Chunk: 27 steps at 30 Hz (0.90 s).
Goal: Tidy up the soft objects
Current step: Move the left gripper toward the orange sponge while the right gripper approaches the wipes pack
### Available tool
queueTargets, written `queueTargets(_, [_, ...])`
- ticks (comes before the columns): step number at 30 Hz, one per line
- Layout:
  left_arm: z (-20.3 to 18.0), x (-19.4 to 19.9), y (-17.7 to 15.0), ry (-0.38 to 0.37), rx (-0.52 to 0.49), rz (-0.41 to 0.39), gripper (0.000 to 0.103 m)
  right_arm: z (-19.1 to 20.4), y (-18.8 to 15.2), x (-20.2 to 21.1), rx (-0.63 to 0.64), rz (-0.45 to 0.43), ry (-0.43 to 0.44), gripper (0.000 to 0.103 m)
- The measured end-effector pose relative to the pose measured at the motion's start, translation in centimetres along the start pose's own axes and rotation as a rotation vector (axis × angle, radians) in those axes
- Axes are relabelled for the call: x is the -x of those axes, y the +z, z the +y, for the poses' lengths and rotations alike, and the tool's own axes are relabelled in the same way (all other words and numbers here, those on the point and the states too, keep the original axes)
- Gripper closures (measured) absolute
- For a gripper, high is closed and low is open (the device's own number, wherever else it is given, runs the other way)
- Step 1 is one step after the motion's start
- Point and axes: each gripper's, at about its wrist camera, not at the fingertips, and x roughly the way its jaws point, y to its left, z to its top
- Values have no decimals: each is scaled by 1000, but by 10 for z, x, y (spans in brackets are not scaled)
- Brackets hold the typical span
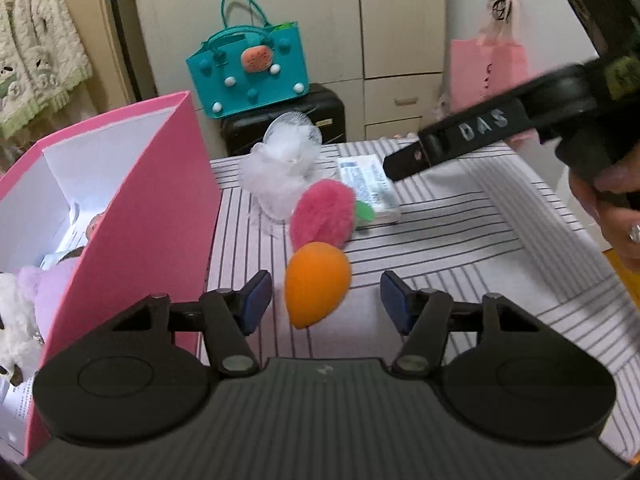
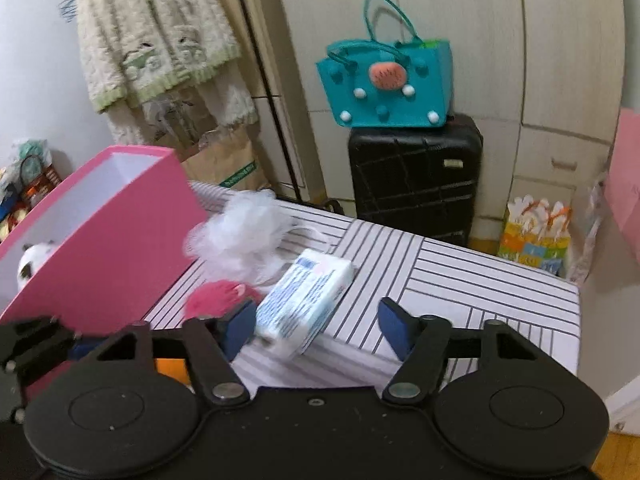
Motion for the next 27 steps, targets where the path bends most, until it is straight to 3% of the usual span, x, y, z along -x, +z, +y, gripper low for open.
queueTargets(3, [1,-9,0,3,7,23,49,-7,5,-16,-34,14,5,40])
queueTargets(11, [6,-20,-2,-4,12,23,49,-1,13,-50,-70,89,17,40])
queueTargets(14, [6,-22,-3,1,18,18,55,1,13,-55,-79,101,19,40])
queueTargets(15, [5,-22,-5,3,17,21,62,2,13,-56,-78,105,22,40])
queueTargets(22, [7,-25,-5,-8,24,25,64,13,15,-60,-8,128,-17,38])
queueTargets(24, [7,-26,-6,-6,26,27,64,18,15,-61,30,132,-39,33])
queueTargets(26, [7,-25,-6,-4,24,24,65,19,14,-59,40,131,-55,34])
queueTargets(27, [7,-25,-7,-4,20,23,65,18,14,-58,36,133,-51,40])
